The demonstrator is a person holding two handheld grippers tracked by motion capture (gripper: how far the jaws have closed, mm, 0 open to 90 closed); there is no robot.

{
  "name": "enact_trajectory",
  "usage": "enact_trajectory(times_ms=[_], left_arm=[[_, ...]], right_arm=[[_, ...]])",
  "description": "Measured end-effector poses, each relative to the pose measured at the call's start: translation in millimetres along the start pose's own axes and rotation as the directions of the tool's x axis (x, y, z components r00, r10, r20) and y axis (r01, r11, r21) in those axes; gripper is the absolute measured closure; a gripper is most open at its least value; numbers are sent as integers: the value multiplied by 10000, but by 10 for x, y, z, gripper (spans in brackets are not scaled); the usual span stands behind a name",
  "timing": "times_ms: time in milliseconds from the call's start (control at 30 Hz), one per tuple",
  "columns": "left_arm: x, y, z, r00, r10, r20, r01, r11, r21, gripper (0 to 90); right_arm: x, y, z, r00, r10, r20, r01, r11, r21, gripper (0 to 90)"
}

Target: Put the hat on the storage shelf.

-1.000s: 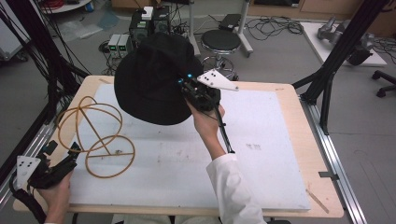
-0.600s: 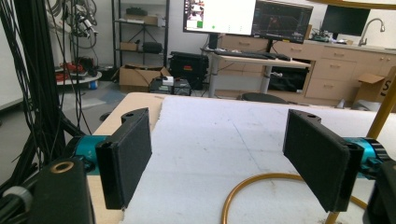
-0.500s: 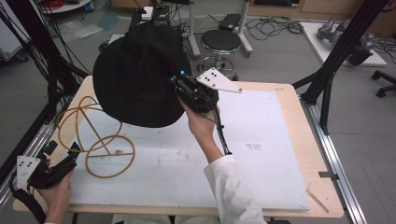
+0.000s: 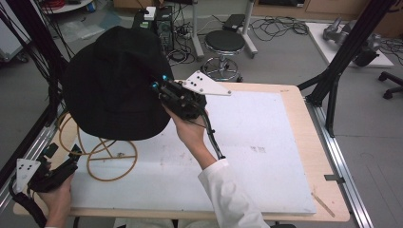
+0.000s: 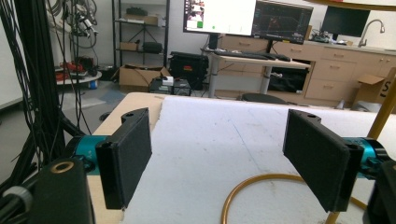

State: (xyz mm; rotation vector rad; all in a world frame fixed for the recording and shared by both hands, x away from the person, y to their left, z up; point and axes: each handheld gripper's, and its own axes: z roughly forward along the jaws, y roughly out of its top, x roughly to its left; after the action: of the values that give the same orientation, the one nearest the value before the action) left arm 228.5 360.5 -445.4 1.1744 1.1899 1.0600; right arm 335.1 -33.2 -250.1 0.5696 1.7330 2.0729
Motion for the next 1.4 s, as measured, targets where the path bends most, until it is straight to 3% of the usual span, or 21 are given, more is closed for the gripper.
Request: enact_trajectory(times_ms=[433, 867, 1033, 1233, 1400], left_arm=[[2, 3, -1, 10000, -47, -7, 47, 10000, -64, 238], [19, 7, -8, 9999, -113, -28, 113, 9999, -82, 238], [20, 9, -13, 9998, -178, -75, 177, 9997, -155, 238], [21, 10, -12, 9998, -184, -67, 183, 9997, -154, 239], [17, 12, -12, 9999, -169, -19, 169, 9997, -153, 239]], right_arm=[[210, -61, 231, 9978, 210, -634, -195, 9995, 245, 862], [433, -193, 527, 9912, 212, -1310, -80, 9949, 1005, 862], [466, -268, 603, 9899, 232, -1401, -26, 9894, 1455, 862], [488, -365, 680, 9871, 194, -1590, 173, 9739, 2264, 862], [518, -411, 716, 9848, 183, -1726, 265, 9670, 2535, 861]])
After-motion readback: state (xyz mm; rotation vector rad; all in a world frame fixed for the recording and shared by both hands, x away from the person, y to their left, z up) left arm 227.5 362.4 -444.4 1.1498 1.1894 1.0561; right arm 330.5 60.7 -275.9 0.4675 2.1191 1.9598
